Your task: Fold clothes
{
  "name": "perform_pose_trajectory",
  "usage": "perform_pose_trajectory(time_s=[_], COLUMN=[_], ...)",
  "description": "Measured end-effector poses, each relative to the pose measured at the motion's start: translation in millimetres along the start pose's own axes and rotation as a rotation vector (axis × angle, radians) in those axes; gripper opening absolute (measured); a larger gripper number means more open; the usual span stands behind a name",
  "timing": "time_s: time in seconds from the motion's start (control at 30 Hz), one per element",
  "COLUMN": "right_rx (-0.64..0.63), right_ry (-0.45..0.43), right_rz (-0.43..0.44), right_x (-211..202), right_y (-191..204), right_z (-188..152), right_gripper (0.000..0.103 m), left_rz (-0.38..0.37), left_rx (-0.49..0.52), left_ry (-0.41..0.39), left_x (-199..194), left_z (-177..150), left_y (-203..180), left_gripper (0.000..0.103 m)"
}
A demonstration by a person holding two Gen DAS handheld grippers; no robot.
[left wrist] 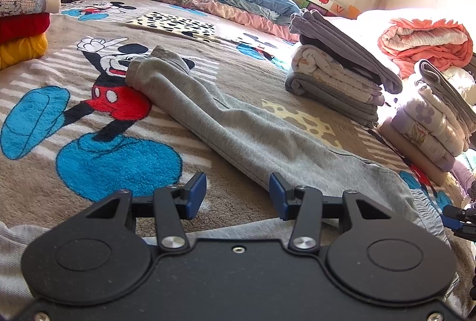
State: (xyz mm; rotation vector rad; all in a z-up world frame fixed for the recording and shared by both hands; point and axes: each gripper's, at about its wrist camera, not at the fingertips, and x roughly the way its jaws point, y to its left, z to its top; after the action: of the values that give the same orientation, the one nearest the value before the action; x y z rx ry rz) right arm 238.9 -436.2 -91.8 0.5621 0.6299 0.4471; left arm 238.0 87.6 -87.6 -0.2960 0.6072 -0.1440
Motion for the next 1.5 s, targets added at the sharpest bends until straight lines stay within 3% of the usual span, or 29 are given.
perform_pose_trajectory(time_s=[0.1,0.3,0.37,0.47,0.53,0.6,0.7,0.83,0.97,1.1,1.13,1.23,1.33,1.5], right_rx=[-0.113,-0.338,-0.472,-0.523,-0.518,-0.432,-0.146,0.1,0.112,0.145,0.15,0.191,0.22,0.319], right_ry=[0.039,0.117,0.114,0.112,0.094,0.046,-0.035,-0.028,0.027,0.045,0.04,0.02,0.001,-0.108], right_rz=[-0.064,-0.191,-0.244,-0.269,-0.278,-0.249,-0.102,0.032,0.075,0.099,0.104,0.131,0.129,0.101], right_x=[11.9,35.6,41.8,41.4,34.7,20.9,4.7,16.9,43.9,68.4,70.8,74.3,72.8,53.7], right_y=[10.6,31.8,46.8,53.6,53.0,44.6,17.6,-5.6,2.0,5.2,6.4,4.0,-2.3,-23.0], right_z=[-4.6,-13.9,-23.5,-23.9,-20.1,-10.5,4.7,9.1,8.8,6.3,6.3,6.7,4.5,1.3], right_gripper=[0.041,0.042,0.043,0.044,0.049,0.05,0.048,0.046,0.042,0.024,0.017,0.011,0.009,0.008], left_rz=[-0.001,-0.006,-0.008,-0.009,-0.011,-0.012,-0.016,-0.023,-0.021,-0.013,-0.008,0.003,0.003,-0.004], left_rx=[-0.003,-0.008,-0.01,-0.016,-0.023,-0.03,-0.031,-0.02,-0.022,-0.023,-0.025,-0.032,-0.038,-0.027], left_ry=[-0.001,-0.002,-0.002,-0.009,-0.018,-0.023,-0.023,-0.021,-0.02,-0.02,-0.018,-0.012,-0.009,0.0], left_x=[-0.1,-0.7,-1.5,-3.9,-7.0,-8.7,-9.2,-9.0,-8.6,-8.6,-7.9,-5.9,-4.3,-0.6], left_z=[0.4,1.7,1.7,2.8,4.2,5.5,5.8,5.4,6.1,6.6,6.5,6.2,6.9,5.6], left_y=[1.0,2.6,2.7,4.1,5.8,7.2,6.6,3.3,4.8,7.8,9.2,13.2,14.7,13.3], left_gripper=[0.045,0.045,0.045,0.045,0.045,0.045,0.045,0.045,0.045,0.045,0.045,0.045,0.045,0.045])
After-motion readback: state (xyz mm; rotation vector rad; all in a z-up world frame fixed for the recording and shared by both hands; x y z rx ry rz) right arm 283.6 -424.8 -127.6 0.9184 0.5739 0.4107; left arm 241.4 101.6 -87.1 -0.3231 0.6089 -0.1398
